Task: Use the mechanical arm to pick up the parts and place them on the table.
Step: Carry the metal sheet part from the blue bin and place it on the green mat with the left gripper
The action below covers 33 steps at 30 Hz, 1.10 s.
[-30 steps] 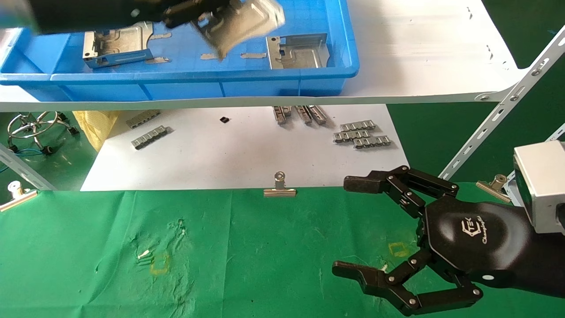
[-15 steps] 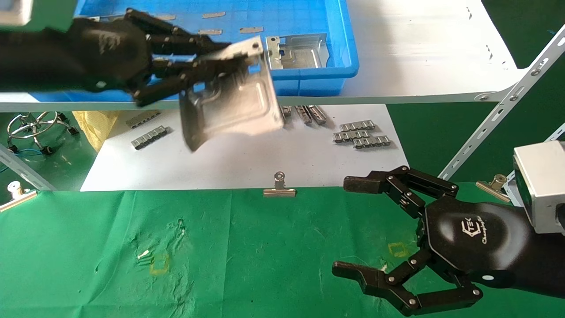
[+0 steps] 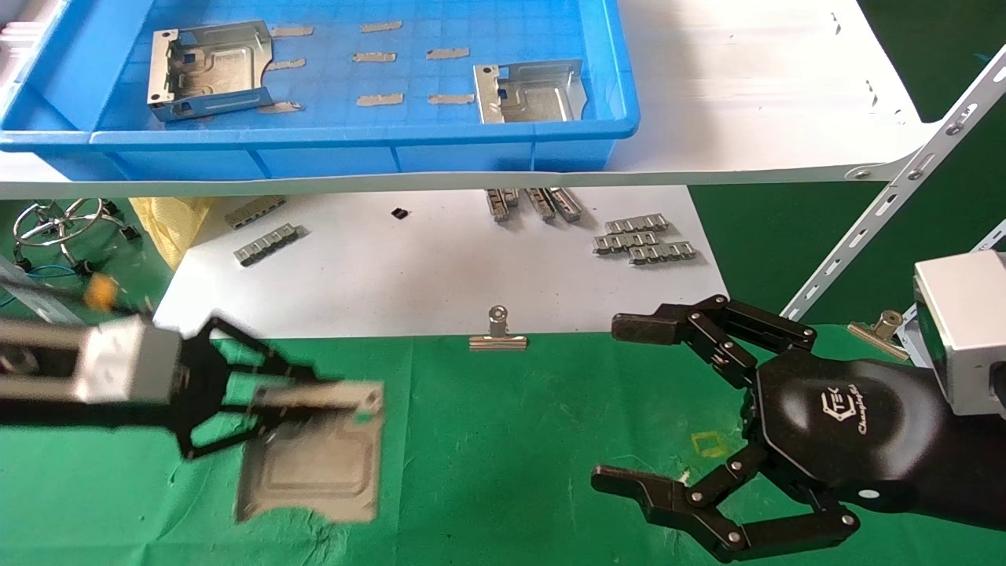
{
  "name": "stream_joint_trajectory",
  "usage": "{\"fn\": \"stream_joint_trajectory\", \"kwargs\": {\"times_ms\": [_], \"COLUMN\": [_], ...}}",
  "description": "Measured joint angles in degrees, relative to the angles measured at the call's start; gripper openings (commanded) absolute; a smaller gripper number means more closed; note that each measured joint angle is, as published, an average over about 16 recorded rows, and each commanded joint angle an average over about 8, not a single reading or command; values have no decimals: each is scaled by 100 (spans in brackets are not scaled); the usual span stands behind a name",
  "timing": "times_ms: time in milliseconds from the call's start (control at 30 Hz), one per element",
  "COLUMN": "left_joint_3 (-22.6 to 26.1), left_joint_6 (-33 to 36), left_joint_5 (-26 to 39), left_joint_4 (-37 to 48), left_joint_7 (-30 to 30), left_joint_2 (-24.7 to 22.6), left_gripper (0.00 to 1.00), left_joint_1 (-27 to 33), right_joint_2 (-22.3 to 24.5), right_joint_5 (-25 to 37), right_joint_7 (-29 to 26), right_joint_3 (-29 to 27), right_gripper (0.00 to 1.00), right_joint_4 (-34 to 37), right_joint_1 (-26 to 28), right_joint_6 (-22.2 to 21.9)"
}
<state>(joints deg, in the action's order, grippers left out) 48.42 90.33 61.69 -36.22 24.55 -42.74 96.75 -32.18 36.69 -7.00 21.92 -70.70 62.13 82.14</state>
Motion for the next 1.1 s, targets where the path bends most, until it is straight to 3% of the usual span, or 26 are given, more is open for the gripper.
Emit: {"fn": "stream_joint_trajectory", "kwargs": {"times_ms": [233, 300, 500, 567, 867, 1100], "left_joint_3": [419, 503, 688, 733, 799, 643], "left_joint_6": [-49, -43, -39, -54, -68, 25], "left_joint_5": [486, 583, 749, 782, 761, 390], "left_joint_4": [779, 989, 1533, 1706, 2415, 2750], "left_joint_7": [737, 909, 1359, 1470, 1770, 1597], "left_joint_2": [-228, -317, -547, -619, -851, -847], "left_gripper": [0, 8, 82, 99, 100, 100], "left_joint_1": [-11, 11, 96, 125, 241, 155], "right_joint_2": [0, 0, 0, 0, 0, 0], "right_joint_5": [0, 0, 0, 0, 0, 0], "right_joint_7": [0, 0, 0, 0, 0, 0], "right_joint_3": [0, 0, 0, 0, 0, 0], "right_gripper": [100, 100, 100, 100, 100, 100], "right_joint_4": [0, 0, 0, 0, 0, 0], "right_joint_1": [0, 0, 0, 0, 0, 0], "right_joint_6": [0, 0, 0, 0, 0, 0]}}
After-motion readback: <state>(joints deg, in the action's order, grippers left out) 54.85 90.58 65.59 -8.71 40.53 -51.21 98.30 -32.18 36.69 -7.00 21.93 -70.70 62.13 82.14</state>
